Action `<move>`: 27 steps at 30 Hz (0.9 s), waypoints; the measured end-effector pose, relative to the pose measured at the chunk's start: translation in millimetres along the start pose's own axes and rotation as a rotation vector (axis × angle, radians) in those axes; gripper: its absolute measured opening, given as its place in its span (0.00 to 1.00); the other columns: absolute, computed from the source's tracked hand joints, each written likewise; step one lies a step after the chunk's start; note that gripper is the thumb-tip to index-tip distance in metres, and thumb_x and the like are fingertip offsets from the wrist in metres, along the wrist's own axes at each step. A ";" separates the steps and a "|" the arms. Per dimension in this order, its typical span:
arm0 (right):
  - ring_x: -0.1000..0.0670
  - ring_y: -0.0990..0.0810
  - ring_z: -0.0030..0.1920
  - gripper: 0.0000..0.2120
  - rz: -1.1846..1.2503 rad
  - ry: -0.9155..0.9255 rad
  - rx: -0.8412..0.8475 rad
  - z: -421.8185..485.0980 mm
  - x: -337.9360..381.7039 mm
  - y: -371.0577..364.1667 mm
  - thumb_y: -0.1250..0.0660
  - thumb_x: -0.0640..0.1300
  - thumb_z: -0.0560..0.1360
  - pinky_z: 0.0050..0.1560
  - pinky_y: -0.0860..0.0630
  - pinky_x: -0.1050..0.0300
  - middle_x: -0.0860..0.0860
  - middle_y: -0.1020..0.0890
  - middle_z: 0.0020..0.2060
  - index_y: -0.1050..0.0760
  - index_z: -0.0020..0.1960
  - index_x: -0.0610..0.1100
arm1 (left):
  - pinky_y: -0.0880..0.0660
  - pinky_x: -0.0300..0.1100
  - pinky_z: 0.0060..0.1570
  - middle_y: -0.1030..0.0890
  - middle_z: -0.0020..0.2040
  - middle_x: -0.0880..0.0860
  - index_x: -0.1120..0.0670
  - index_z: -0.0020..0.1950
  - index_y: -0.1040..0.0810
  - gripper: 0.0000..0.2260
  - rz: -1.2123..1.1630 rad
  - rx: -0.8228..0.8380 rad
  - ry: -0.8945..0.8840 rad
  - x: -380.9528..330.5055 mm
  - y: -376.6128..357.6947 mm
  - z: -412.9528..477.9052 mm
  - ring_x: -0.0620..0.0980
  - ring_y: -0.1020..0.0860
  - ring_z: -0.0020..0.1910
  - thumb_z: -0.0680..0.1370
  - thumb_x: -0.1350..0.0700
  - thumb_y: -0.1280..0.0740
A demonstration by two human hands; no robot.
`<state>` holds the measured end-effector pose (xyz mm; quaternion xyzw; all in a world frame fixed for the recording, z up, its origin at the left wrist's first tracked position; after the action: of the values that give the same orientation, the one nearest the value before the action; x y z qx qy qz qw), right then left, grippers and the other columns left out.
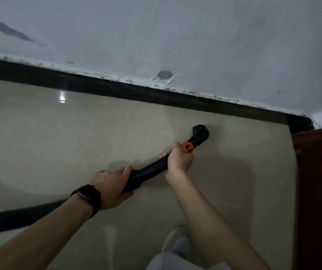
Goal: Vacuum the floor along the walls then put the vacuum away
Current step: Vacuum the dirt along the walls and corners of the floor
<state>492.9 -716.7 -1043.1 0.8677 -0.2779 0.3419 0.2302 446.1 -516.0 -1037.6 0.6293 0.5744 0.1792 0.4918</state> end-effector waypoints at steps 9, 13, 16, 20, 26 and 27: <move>0.43 0.13 0.40 0.12 -0.449 -0.387 0.434 -128.8 -91.8 -80.5 0.30 0.47 0.81 0.43 0.15 0.40 0.45 0.15 0.38 0.28 0.56 0.41 | 0.30 0.44 0.43 0.24 0.60 0.46 0.47 0.67 0.41 0.23 -0.094 0.078 0.354 87.2 -29.1 -145.7 0.52 0.19 0.49 0.78 0.38 0.41; 0.40 0.16 0.52 0.19 -0.799 -0.577 0.655 -197.5 -107.1 -86.3 0.33 0.57 0.82 0.41 0.17 0.39 0.41 0.18 0.56 0.30 0.59 0.42 | 0.25 0.44 0.42 0.25 0.57 0.46 0.46 0.64 0.38 0.20 -0.219 0.168 0.513 89.6 -20.3 -228.2 0.49 0.19 0.45 0.77 0.40 0.38; 0.42 0.17 0.46 0.15 -0.915 -0.586 0.666 -246.1 -91.4 -82.9 0.33 0.52 0.83 0.34 0.17 0.45 0.42 0.20 0.50 0.32 0.58 0.42 | 0.30 0.43 0.38 0.24 0.56 0.46 0.45 0.62 0.38 0.21 -0.321 0.205 0.565 69.7 10.3 -278.8 0.51 0.19 0.46 0.74 0.38 0.38; 0.43 0.15 0.42 0.14 -0.705 -0.594 0.545 -321.5 -46.3 -68.6 0.28 0.48 0.80 0.39 0.15 0.47 0.42 0.17 0.44 0.28 0.57 0.41 | 0.32 0.44 0.39 0.23 0.54 0.46 0.44 0.56 0.37 0.20 -0.432 0.108 0.655 56.5 87.0 -343.3 0.55 0.19 0.46 0.70 0.38 0.35; 0.43 0.12 0.42 0.23 -0.350 -0.598 0.628 -463.7 72.2 -51.3 0.30 0.58 0.80 0.39 0.15 0.48 0.41 0.17 0.50 0.26 0.64 0.42 | 0.33 0.44 0.37 0.25 0.51 0.46 0.45 0.55 0.38 0.21 -0.468 -0.053 0.692 32.8 236.4 -435.6 0.57 0.20 0.44 0.68 0.39 0.34; 0.43 0.11 0.42 0.24 -0.352 -0.575 0.665 -488.2 95.3 -51.3 0.30 0.58 0.80 0.39 0.15 0.48 0.41 0.17 0.50 0.27 0.66 0.42 | 0.33 0.44 0.36 0.25 0.51 0.46 0.45 0.55 0.37 0.21 -0.492 -0.086 0.711 26.9 262.0 -452.7 0.56 0.20 0.44 0.69 0.39 0.34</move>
<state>356.8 -422.0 -662.7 0.9877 -0.0546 0.1140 -0.0923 238.9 -267.2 -625.9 0.3518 0.8330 0.2860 0.3171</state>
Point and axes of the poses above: each hand's wrist, its own z-axis towards the middle knuckle, its own y-axis out of the back of the hand, x = y × z, the point moved 10 cm from there along z, towards the middle knuckle
